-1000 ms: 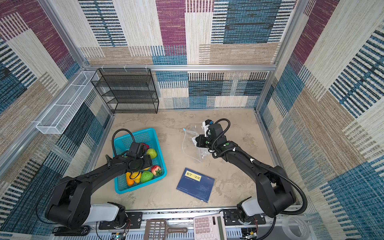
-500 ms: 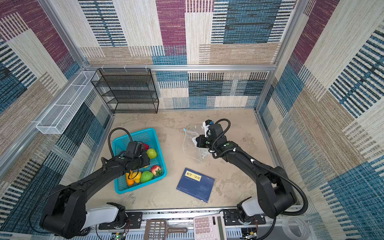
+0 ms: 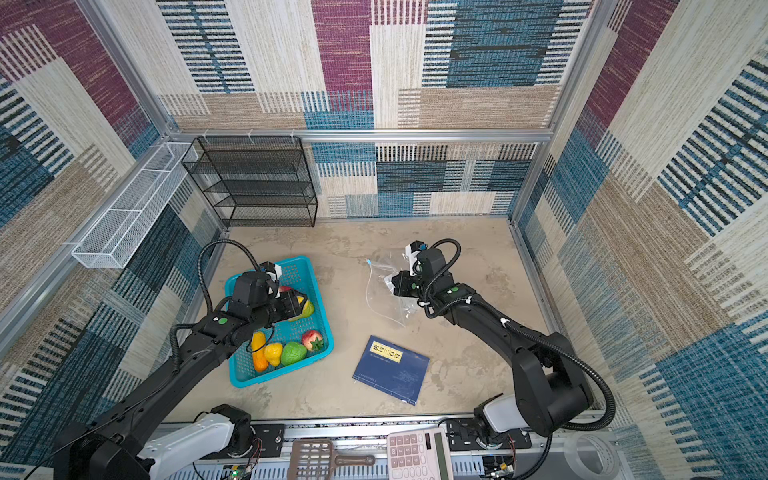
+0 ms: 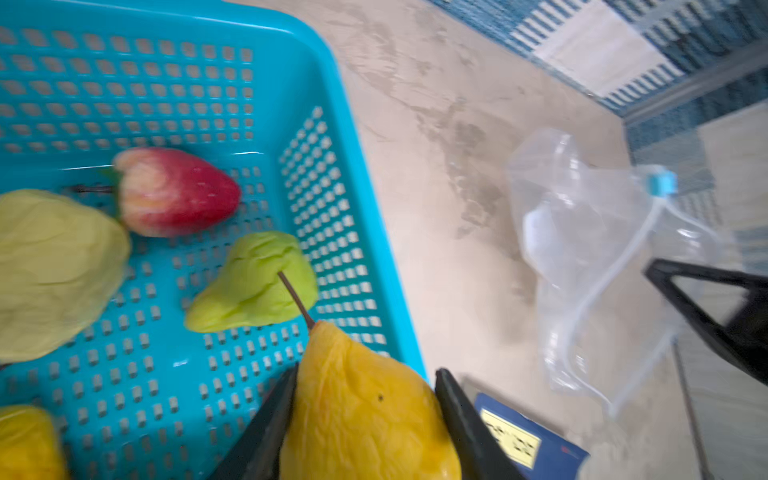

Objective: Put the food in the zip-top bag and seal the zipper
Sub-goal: 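Carry the yellow pear to the open bag and drop it inside with the left gripper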

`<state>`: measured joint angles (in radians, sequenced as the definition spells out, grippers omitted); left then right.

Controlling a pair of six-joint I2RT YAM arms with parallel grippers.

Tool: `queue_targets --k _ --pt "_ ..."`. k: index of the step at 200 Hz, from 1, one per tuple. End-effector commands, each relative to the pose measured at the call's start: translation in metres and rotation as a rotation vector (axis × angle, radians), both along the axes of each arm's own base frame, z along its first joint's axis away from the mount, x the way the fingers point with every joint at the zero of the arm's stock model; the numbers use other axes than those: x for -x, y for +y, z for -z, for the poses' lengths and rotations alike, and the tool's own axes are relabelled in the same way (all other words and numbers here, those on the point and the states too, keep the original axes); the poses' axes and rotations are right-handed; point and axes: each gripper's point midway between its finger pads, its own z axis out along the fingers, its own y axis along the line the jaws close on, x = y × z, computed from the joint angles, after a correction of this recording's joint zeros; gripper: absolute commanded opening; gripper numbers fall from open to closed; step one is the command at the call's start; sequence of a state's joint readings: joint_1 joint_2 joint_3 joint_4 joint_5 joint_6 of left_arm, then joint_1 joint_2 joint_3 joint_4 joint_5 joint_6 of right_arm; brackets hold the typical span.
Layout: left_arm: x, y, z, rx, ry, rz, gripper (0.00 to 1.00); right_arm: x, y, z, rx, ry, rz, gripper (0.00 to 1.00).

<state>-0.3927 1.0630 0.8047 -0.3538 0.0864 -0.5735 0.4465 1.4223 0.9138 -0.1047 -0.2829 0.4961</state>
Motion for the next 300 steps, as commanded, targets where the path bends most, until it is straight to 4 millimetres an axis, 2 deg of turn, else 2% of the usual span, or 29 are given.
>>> queue_targets --k 1,35,55,75,104,120,150,177,203,233,266,300 --pt "-0.001 -0.038 -0.031 0.108 -0.084 0.108 0.44 -0.002 0.004 -0.008 -0.034 -0.021 -0.005 0.00" --pt "0.003 -0.095 -0.060 0.188 -0.145 0.238 0.44 0.000 0.004 -0.010 -0.045 -0.024 -0.008 0.00" --pt "0.005 -0.128 -0.069 0.226 -0.167 0.310 0.44 0.001 0.006 -0.013 -0.059 -0.023 -0.012 0.00" --pt "0.003 -0.155 -0.069 0.248 -0.168 0.357 0.44 0.002 0.007 -0.014 -0.079 -0.016 -0.012 0.00" --pt "-0.005 -0.185 -0.055 0.262 -0.142 0.385 0.43 0.003 0.008 -0.018 -0.095 -0.012 -0.005 0.00" --pt "-0.012 -0.194 -0.043 0.247 -0.128 0.368 0.43 0.004 0.006 -0.019 -0.100 -0.009 0.004 0.00" --pt "-0.030 -0.199 -0.011 0.178 -0.104 0.308 0.43 0.007 0.002 -0.027 -0.112 -0.010 0.027 0.00" --pt "-0.046 -0.203 0.009 0.109 -0.094 0.270 0.42 0.014 -0.006 -0.033 -0.112 -0.014 0.055 0.00" --pt "-0.060 -0.207 0.017 0.069 -0.095 0.240 0.42 0.021 -0.010 -0.038 -0.119 -0.018 0.064 0.00" --pt "-0.071 -0.221 0.023 0.062 -0.084 0.252 0.44 0.023 -0.011 -0.031 -0.122 -0.003 0.069 0.00" --pt "-0.070 -0.234 0.034 0.089 -0.036 0.290 0.51 0.021 -0.010 -0.014 -0.118 0.018 0.075 0.00" --pt "-0.065 -0.236 0.043 0.108 0.005 0.299 0.63 0.017 -0.009 -0.008 -0.113 0.019 0.076 0.00"
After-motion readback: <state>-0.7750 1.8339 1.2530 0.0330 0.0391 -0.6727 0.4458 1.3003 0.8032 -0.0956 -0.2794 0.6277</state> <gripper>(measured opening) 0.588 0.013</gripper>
